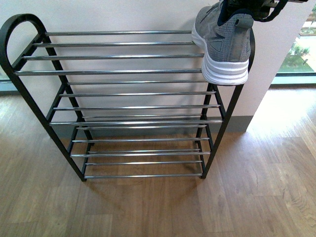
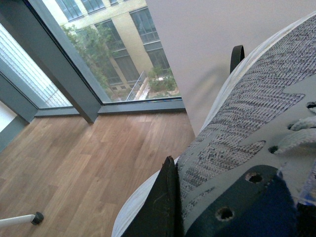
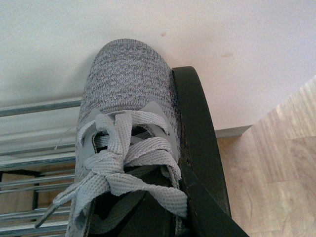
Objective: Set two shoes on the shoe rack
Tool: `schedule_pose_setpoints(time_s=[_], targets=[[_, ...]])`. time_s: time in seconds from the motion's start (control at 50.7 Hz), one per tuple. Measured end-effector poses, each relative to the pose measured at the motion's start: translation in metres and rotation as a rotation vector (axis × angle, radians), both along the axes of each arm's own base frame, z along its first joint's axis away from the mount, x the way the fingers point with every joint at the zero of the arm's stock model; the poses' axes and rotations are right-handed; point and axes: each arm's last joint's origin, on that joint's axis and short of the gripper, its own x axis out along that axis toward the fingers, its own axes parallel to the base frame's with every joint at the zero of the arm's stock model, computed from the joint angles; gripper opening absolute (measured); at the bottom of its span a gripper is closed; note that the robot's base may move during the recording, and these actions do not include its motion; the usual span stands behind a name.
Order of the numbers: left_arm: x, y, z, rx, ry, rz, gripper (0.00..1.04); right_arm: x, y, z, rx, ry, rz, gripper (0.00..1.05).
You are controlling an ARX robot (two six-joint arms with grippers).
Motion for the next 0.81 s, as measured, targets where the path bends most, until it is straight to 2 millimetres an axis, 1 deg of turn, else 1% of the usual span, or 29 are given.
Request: schedule_pose_setpoints(time_s=[0.118, 0.296, 0.316, 0.395, 0.434, 0.553, 0.572, 0.612, 0.691, 0.73, 0.809], targets=[[0.000, 0.000, 0.000, 0.000, 0.000, 0.000, 0.02, 0.003, 0.002, -0.002, -0.046, -0.011, 0.036, 0.01], [0.000, 0.000, 0.000, 0.000, 0.000, 0.000, 0.02, 0.004, 0.003, -0.002, -0.067, -0.021, 0.059, 0.01], [0.000, 0.000, 0.000, 0.000, 0.000, 0.000, 0.02, 0.004, 0.003, -0.002, -0.071, -0.023, 0.061, 0.03], [0.000, 0.000, 0.000, 0.000, 0.000, 0.000, 0.02, 0.003, 0.002, -0.003, -0.073, -0.050, 0.066, 0.13], [0.000, 0.000, 0.000, 0.000, 0.000, 0.000, 0.02, 0.001, 0.002, -0.003, -0.074, -0.068, 0.079, 0.20], [0.000, 0.000, 0.000, 0.000, 0.000, 0.000, 0.02, -0.011, -0.002, 0.003, -0.046, -0.066, 0.107, 0.40], [0.000, 0.000, 0.000, 0.000, 0.000, 0.000, 0.02, -0.013, -0.002, 0.004, -0.042, -0.064, 0.111, 0.41], [0.000, 0.000, 0.000, 0.000, 0.000, 0.000, 0.02, -0.019, -0.004, 0.009, -0.025, -0.063, 0.129, 0.48], [0.000, 0.000, 0.000, 0.000, 0.000, 0.000, 0.02, -0.029, -0.009, 0.019, -0.003, -0.056, 0.141, 0.59], [0.000, 0.000, 0.000, 0.000, 0.000, 0.000, 0.02, -0.038, -0.015, 0.030, 0.021, -0.051, 0.139, 0.68], [0.000, 0.000, 0.000, 0.000, 0.000, 0.000, 0.02, -0.050, -0.024, 0.044, 0.032, -0.043, 0.127, 0.78]])
